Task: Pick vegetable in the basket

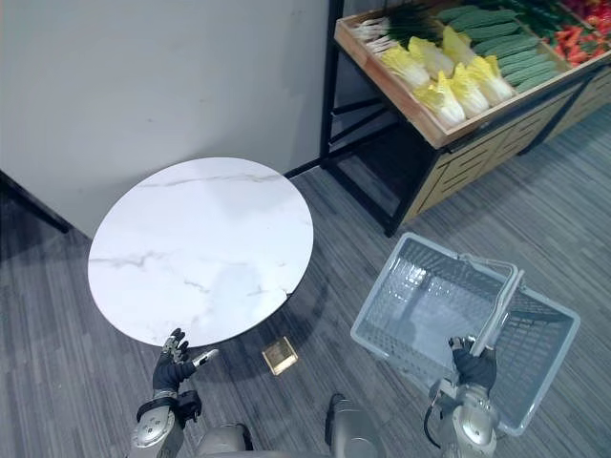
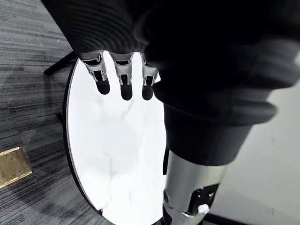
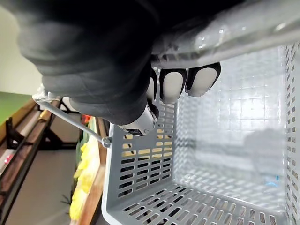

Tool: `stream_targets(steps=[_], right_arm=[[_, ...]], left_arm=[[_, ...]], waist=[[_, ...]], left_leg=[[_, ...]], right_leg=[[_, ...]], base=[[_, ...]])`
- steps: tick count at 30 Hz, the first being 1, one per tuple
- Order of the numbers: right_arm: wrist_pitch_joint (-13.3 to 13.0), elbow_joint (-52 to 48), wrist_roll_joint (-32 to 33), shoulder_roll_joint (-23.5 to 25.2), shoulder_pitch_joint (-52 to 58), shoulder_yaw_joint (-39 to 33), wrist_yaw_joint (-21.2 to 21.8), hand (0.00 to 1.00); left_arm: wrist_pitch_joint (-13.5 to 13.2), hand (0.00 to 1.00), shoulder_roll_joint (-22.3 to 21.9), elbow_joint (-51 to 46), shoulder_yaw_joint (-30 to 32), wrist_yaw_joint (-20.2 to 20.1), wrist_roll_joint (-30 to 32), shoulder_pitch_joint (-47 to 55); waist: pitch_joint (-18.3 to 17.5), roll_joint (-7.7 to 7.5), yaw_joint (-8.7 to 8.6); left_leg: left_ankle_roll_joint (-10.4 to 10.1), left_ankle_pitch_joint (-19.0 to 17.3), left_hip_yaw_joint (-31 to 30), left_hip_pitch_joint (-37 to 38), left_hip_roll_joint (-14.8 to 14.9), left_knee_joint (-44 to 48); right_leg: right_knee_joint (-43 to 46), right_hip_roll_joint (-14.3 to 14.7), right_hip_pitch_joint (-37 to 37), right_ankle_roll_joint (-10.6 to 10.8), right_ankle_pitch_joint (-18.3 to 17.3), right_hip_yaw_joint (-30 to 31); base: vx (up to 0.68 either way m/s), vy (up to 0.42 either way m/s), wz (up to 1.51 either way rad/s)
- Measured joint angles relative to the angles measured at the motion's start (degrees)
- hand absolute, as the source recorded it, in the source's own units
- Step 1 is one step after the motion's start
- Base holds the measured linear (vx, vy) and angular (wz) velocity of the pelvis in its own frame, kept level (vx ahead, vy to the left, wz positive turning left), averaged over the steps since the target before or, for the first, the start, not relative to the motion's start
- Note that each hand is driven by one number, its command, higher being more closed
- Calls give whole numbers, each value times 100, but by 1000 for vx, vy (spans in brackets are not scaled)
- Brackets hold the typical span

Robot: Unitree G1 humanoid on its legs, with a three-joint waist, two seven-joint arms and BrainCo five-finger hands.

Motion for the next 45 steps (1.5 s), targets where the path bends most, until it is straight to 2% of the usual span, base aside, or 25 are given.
stream_targets(steps=[4, 6, 9, 11, 15, 17, 18, 19, 21, 23, 25, 26, 27, 28, 31, 34, 35, 36, 37, 39, 41, 42, 43, 44, 45], right_arm=[[0, 2, -11, 95, -89, 196, 101, 100], [3, 27, -23, 102, -93, 282, 115, 100], [-21, 907, -125, -129, -515, 303, 101, 100], [-20, 1155, -135, -195, -696, 305, 104, 100], [-10, 1478, -258, -453, -918, 303, 169, 100], [53, 1548, -257, -445, -898, 339, 218, 100], [123, 1548, -260, -437, -855, 355, 213, 100], [147, 1545, -260, -433, -819, 403, 196, 100], [136, 1511, -259, -391, -827, 437, 77, 100], [120, 1471, -257, -364, -834, 451, 77, 100], [84, 1463, -260, -398, -845, 495, 81, 100], [69, 1455, -257, -540, -857, 504, 82, 100], [83, 1552, -262, -535, -959, 555, 78, 100], [108, 1544, -265, -499, -971, 609, 84, 100], [105, 1416, -353, -517, -1081, 736, 115, 100], [108, 1538, -477, -516, -1230, 782, 208, 100], [111, 1543, -526, -483, -1204, 874, 217, 100], [115, 1595, -574, -480, -1201, 977, 231, 100], [130, 1666, -590, -482, -1233, 1094, 238, 100], [131, 1693, -679, -482, -1338, 1211, 323, 100], [123, 1690, -695, -505, -1425, 1212, 359, 100], [121, 1691, -692, -544, -1433, 1208, 358, 100], [121, 1692, -688, -562, -1387, 1208, 358, 100], [121, 1695, -687, -577, -1331, 1205, 355, 100], [143, 1841, -687, -761, -1391, 1169, 351, 100]], left_arm=[[-1, 0, 62, 0, -2, 12, 185, -188], [-1, 0, 141, 20, -19, 10, 251, -221], [14, 0, 307, 385, -28, 7, 385, -248], [52, 0, 346, 501, -32, 7, 392, -273], [82, 0, 386, 983, -292, -32, 405, -618], [80, 0, 394, 1018, -399, -65, 408, -698], [73, 0, 379, 1013, -467, -133, 408, -691], [36, 0, 354, 1010, -528, -141, 405, -646], [32, 0, 362, 1005, -523, -120, 394, -619], [33, 0, 398, 982, -525, -114, 389, -534], [36, 0, 395, 795, -577, -75, 396, -390], [37, 0, 365, 716, -639, -12, 401, -326], [35, 0, 385, 680, -622, 11, 406, -278], [50, 0, 400, 678, -620, 23, 406, -274], [40, 0, 419, 427, -489, 116, 416, -367], [42, 0, 372, 439, -629, 119, 414, -322], [43, 0, 443, 441, -764, 117, 415, -292], [55, 0, 482, 448, -806, 125, 414, -275], [57, 0, 503, 447, -845, 145, 414, -277], [54, 0, 500, 444, -865, 219, 411, -303], [54, 0, 499, 473, -864, 232, 405, -422], [37, 0, 502, 559, -861, 234, 403, -546], [43, 0, 546, 694, -776, 227, 411, -625], [49, 0, 534, 714, -738, 228, 411, -620], [67, 0, 343, 897, -677, 223, 426, -712]], waist=[[27, -31, -39], [59, -91, -21], [-20, -145, -218], [-32, -167, -220], [80, 128, -517], [90, 143, -503], [132, 182, -509], [153, 172, -439], [178, 114, -298], [229, 32, -138], [238, 37, -23], [206, 160, 8], [225, 166, 141], [198, 45, 143], [175, -50, 123], [170, -71, 138], [179, -124, 89], [176, -150, 24], [171, -138, 0], [185, -22, -9], [233, 105, -41], [251, 128, -78], [221, 64, -114], [213, 19, -180], [227, 347, -103]], left_leg=[[18, -261, 904, 169, 292, 169], [-24, -291, 1466, 490, 337, 45], [-189, -283, 2488, 998, 347, -248], [-250, -240, 2659, 1144, 301, -306], [-261, 86, 2384, 1424, 345, -19], [108, 614, 2034, 1325, 582, 927], [393, 1480, 1543, 1096, 885, 1918], [243, 1318, 832, 679, 990, 2841], [221, 571, -46, -136, 697, 3610], [299, 194, -482, -775, 347, 3268], [345, 139, -772, -1380, -90, 1953], [197, 418, -1026, -1452, -397, 474], [419, 842, -1073, -1304, -555, 194], [357, 801, -967, -1231, -680, 87], [650, 175, -952, -1416, -1034, 561], [849, -327, -775, -884, -1306, 576], [959, -411, -738, -477, -1435, 399], [1005, -475, -731, -160, -1463, 282], [1023, -506, -737, 252, -1462, 52], [1022, -505, -751, 856, -1356, -452], [1020, -504, -826, 1209, -1180, -700], [996, -509, -936, 1357, -1099, -692], [635, -536, -1067, 1577, -1097, -661], [494, -612, -1194, 1656, -1138, -583], [394, -623, -1515, 1598, -880, -204]], right_leg=[[-484, 264, -213, -36, 361, 429], [-499, -144, -265, -182, 412, -513], [-268, -1002, -275, -511, 406, -2745], [-126, -1125, -328, -651, 621, -3127], [342, -739, -599, -433, 236, -2513], [295, -599, -370, -436, 97, -2259], [17, -425, 64, -438, 63, -2064], [-290, -293, 437, -439, 62, -1840], [-562, -256, 820, -449, -10, -1463], [-730, -309, 1157, -348, -106, -1124], [-809, -436, 1422, -80, -286, -877], [-745, -461, 1459, 117, -465, -749], [-642, -511, 1477, 249, -615, -468], [-707, -608, 1551, 270, -617, -305], [-1028, -905, 1705, 490, -675, -192], [765, -1186, 1249, 823, -675, 153], [2201, -1299, 714, 1282, -326, 279], [2977, -1310, 451, 1132, -379, 245], [3494, -1257, 124, 766, -550, 38], [3504, -1029, -487, 241, -832, -446], [2871, -687, -1098, 67, -909, -738], [1876, -443, -1361, 77, -656, -715], [219, -166, -1248, -45, 263, -519], [-362, -92, -1098, -195, 1435, -346], [-249, 111, -1011, -304, 1523, -384]], base=[[-76, 92, -136], [-36, 80, -152], [84, 11, -148], [212, -88, -155], [314, -159, -116], [303, -124, -87], [377, -105, -102], [365, -62, -105], [388, 81, -108], [367, 148, -96], [340, 259, -60], [333, 338, -65], [352, 337, -56], [323, 198, -25], [450, 260, 12], [455, 260, -12], [481, 190, 7], [536, 98, 12], [559, 37, 1], [566, 16, -21], [643, -61, -3], [768, -149, 33], [679, -157, 47], [694, -155, 28], [608, -136, 27]])
